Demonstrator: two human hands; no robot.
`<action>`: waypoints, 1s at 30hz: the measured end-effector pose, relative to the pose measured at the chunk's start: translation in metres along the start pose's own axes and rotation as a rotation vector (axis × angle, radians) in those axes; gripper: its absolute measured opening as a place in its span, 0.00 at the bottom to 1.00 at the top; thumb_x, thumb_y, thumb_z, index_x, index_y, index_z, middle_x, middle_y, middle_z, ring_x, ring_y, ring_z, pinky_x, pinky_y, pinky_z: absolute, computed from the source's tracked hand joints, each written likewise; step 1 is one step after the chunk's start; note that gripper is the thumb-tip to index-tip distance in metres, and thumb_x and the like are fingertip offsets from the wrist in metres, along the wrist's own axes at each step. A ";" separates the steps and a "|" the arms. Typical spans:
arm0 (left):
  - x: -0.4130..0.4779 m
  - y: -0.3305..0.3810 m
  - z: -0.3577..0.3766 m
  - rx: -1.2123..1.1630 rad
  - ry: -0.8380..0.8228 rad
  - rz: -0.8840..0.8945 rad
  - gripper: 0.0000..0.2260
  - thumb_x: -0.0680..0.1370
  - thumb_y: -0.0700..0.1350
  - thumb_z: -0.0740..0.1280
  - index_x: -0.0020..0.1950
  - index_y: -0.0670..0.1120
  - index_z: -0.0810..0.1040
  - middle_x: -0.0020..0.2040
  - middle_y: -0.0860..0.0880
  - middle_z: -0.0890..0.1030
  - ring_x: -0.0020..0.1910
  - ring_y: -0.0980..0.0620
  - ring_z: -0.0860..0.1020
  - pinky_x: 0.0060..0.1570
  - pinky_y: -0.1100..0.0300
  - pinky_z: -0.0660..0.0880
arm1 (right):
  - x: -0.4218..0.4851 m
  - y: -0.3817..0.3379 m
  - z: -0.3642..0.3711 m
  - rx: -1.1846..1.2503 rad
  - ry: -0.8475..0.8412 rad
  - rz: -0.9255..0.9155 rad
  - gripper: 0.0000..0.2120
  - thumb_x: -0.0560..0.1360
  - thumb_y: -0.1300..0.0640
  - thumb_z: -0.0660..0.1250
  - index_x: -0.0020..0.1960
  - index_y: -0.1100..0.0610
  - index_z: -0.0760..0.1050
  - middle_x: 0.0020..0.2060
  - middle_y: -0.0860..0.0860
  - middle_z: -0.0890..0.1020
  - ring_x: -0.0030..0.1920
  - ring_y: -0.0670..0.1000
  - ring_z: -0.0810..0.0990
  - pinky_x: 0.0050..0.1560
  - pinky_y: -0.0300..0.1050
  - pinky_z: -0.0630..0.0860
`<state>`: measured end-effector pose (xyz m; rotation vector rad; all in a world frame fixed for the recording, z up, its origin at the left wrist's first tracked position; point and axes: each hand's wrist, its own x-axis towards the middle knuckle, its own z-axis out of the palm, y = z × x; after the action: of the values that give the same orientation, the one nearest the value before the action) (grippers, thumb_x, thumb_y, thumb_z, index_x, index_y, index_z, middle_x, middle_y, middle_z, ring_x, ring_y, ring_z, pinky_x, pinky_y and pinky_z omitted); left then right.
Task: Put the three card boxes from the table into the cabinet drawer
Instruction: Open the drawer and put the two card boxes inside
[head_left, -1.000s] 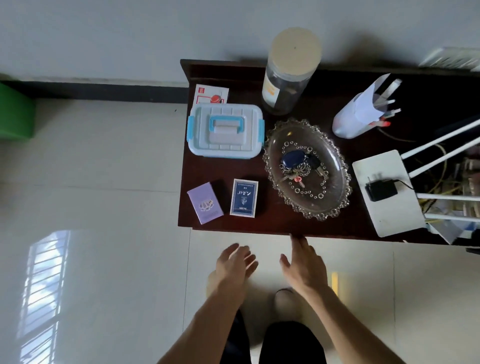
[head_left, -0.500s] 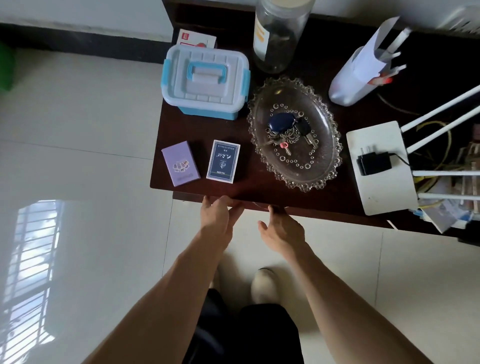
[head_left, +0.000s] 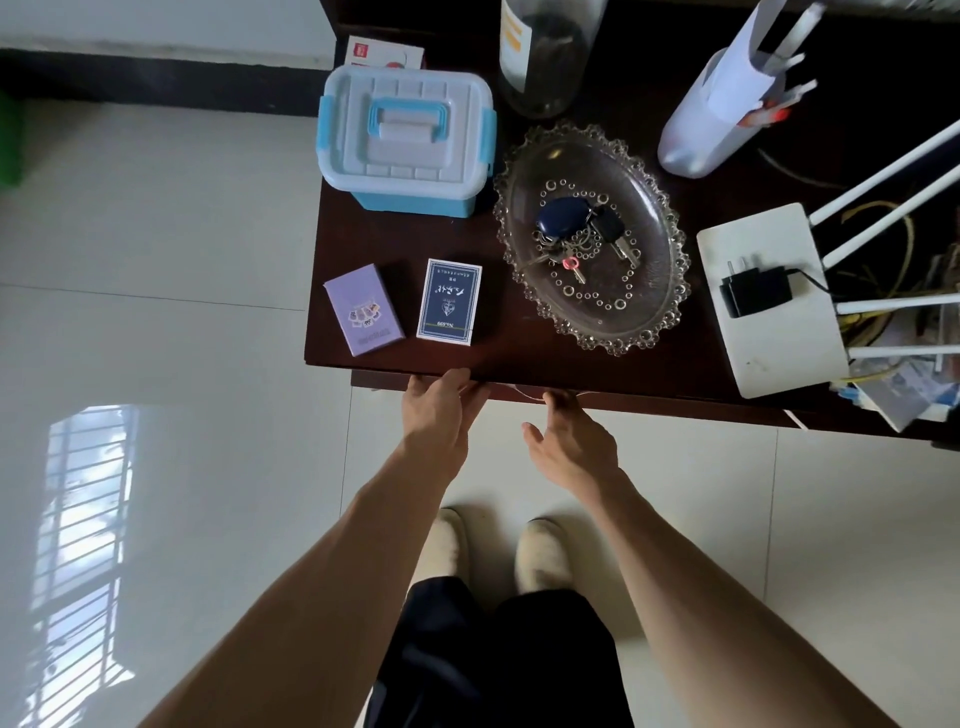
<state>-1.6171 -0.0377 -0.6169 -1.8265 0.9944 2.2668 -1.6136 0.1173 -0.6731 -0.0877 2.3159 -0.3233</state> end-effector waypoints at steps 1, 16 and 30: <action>0.000 -0.001 -0.001 0.012 0.006 0.003 0.15 0.76 0.31 0.65 0.63 0.34 0.72 0.48 0.38 0.80 0.38 0.47 0.85 0.52 0.49 0.82 | -0.002 0.000 0.002 -0.002 -0.006 0.000 0.25 0.82 0.47 0.58 0.75 0.58 0.64 0.75 0.53 0.66 0.66 0.58 0.77 0.62 0.54 0.73; -0.001 -0.017 -0.034 0.298 0.250 -0.084 0.04 0.76 0.38 0.68 0.46 0.41 0.73 0.50 0.38 0.84 0.28 0.43 0.85 0.31 0.55 0.84 | -0.055 0.010 0.017 0.376 -0.152 0.078 0.36 0.74 0.31 0.62 0.76 0.50 0.66 0.75 0.47 0.69 0.70 0.51 0.74 0.67 0.49 0.71; -0.006 -0.019 -0.036 0.470 0.263 -0.075 0.07 0.74 0.42 0.69 0.39 0.40 0.76 0.24 0.42 0.82 0.23 0.47 0.82 0.30 0.56 0.82 | -0.047 0.103 -0.041 1.325 0.043 0.881 0.23 0.79 0.43 0.65 0.45 0.64 0.78 0.28 0.54 0.84 0.27 0.51 0.83 0.21 0.36 0.64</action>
<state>-1.5767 -0.0389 -0.6226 -1.9252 1.3311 1.5935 -1.6066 0.2328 -0.6396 1.4956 1.5283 -1.2505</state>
